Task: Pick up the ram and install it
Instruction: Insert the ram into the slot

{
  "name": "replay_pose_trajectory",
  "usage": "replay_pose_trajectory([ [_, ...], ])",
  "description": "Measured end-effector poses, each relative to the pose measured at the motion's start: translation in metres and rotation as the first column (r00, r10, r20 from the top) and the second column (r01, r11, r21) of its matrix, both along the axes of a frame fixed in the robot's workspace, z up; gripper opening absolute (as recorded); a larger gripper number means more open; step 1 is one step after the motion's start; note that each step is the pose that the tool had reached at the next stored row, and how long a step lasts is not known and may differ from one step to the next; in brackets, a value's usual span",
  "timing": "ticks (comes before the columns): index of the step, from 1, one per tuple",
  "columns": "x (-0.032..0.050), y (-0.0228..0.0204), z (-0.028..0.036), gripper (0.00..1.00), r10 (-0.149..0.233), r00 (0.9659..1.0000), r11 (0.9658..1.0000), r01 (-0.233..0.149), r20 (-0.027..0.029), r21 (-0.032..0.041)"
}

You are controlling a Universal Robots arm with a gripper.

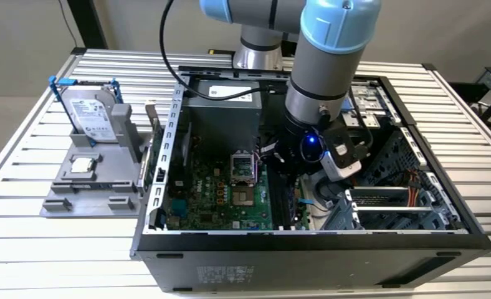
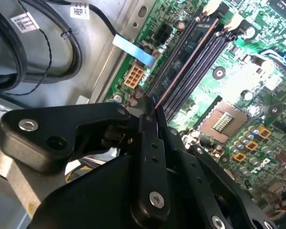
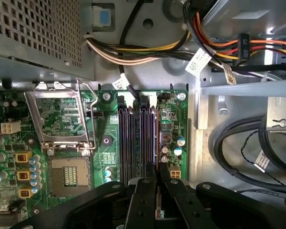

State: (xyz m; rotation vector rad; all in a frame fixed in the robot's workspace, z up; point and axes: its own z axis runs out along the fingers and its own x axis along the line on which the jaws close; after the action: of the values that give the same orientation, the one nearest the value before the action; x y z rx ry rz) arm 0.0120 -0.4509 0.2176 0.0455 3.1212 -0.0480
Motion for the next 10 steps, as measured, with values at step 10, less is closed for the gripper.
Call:
replay_pose_trajectory([
  [10, -0.001, -0.0007, 0.0008, 0.0, 0.01, 1.0, 1.0, -0.01, 0.0001, -0.0004],
])
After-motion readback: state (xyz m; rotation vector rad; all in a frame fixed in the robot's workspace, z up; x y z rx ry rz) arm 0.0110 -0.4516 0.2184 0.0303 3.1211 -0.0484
